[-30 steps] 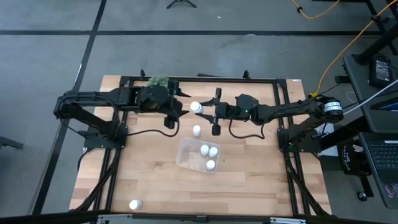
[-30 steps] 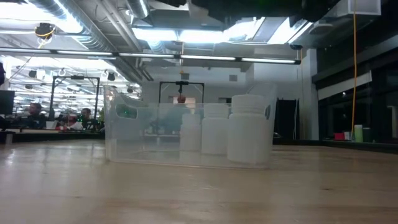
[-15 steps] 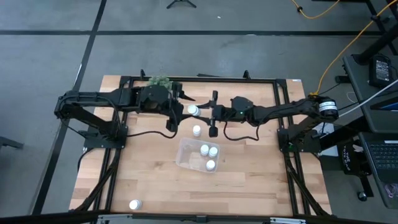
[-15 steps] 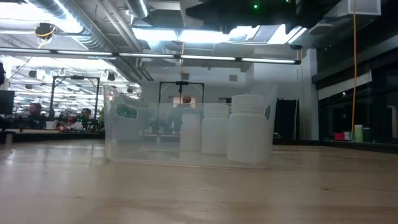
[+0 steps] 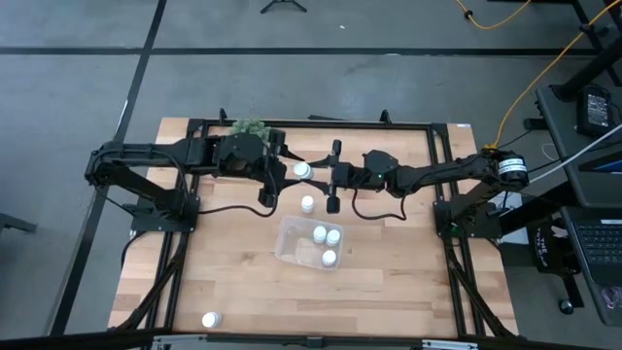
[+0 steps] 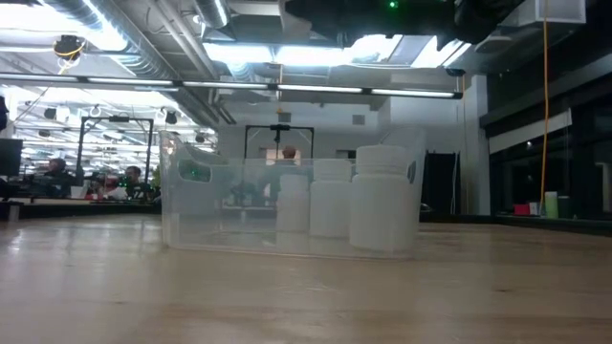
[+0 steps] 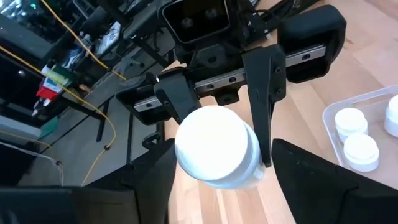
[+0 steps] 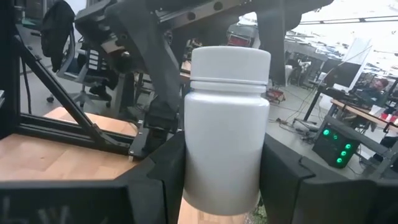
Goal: Pick and place pill bottles into a basket
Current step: Adjust the white medicine bottle on the transparent bin
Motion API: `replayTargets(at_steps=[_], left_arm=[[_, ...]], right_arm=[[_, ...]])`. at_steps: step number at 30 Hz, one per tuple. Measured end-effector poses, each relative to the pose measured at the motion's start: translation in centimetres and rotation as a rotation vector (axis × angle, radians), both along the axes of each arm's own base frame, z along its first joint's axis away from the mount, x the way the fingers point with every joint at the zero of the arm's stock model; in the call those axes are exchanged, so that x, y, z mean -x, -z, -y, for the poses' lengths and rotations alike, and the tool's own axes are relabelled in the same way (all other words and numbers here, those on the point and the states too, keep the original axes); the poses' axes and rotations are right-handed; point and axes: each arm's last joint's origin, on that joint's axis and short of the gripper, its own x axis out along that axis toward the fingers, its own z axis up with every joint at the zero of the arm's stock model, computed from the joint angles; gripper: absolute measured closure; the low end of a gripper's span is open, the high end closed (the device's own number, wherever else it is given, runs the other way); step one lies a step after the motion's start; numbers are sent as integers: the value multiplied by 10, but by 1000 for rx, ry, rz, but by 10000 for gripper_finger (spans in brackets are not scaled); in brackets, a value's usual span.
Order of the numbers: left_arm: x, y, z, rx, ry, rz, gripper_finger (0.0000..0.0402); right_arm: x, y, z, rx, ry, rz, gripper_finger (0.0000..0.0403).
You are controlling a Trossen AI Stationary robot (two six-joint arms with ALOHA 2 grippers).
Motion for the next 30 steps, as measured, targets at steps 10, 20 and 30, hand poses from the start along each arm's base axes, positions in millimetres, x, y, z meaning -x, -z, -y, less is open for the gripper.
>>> replayTargets(at_steps=[10,20,30], left_arm=[[1,0,1,58,8,5,225],[1,1,4,94,12,2,246],[1,1,8,73,7,-3,246]], right_arm=[[0,2,-1,26,-9,-14,248],[0,2,-1,28,-8,-18,245],[0,2,-1,11,0,-15,205]])
